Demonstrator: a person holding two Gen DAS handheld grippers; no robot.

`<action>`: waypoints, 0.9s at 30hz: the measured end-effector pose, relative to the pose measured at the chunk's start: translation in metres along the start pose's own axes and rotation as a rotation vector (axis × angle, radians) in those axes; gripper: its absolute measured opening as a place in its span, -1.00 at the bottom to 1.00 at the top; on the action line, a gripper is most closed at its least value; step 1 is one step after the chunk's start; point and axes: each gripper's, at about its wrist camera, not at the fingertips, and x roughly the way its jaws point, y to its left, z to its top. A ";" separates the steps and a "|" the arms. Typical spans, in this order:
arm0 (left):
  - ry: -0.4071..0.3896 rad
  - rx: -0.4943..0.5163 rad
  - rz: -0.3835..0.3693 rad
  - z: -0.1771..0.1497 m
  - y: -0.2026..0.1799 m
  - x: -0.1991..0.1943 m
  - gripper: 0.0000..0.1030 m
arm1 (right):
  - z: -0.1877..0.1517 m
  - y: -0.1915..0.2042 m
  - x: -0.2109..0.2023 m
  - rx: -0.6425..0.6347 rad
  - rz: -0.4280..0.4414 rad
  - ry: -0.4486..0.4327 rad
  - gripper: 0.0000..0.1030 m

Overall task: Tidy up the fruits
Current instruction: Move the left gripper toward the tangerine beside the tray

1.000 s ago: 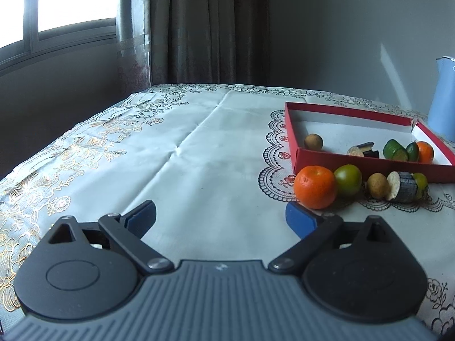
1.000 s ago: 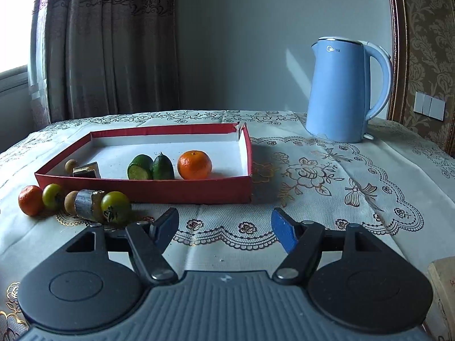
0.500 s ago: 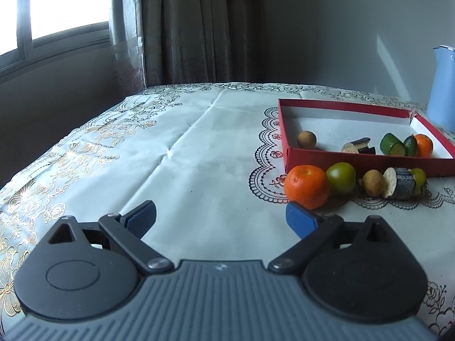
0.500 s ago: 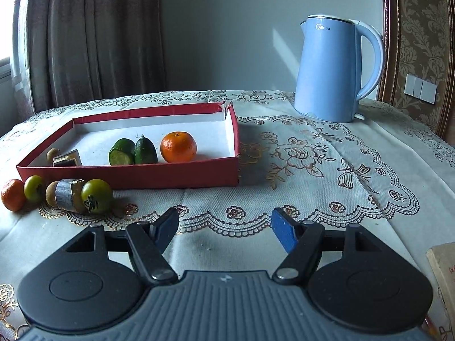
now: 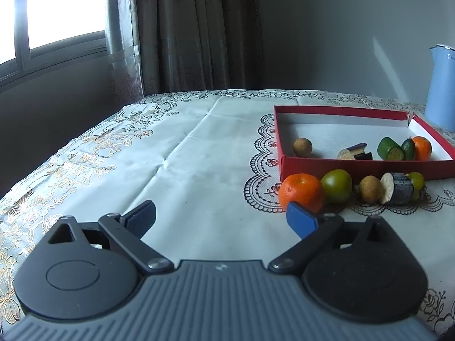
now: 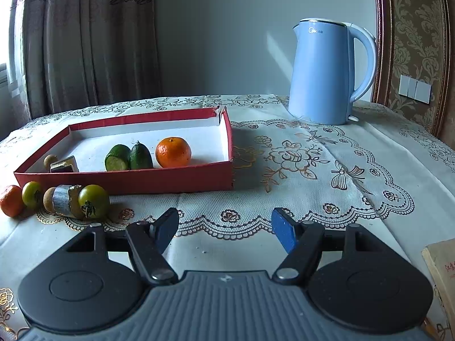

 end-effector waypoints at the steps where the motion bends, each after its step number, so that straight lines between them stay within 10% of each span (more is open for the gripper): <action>1: -0.001 0.000 0.000 0.000 0.000 0.000 0.90 | 0.000 0.000 0.000 0.003 0.002 0.000 0.39; 27: -0.020 0.017 -0.066 0.031 -0.004 0.020 0.92 | 0.000 -0.003 0.000 0.023 0.025 -0.002 0.39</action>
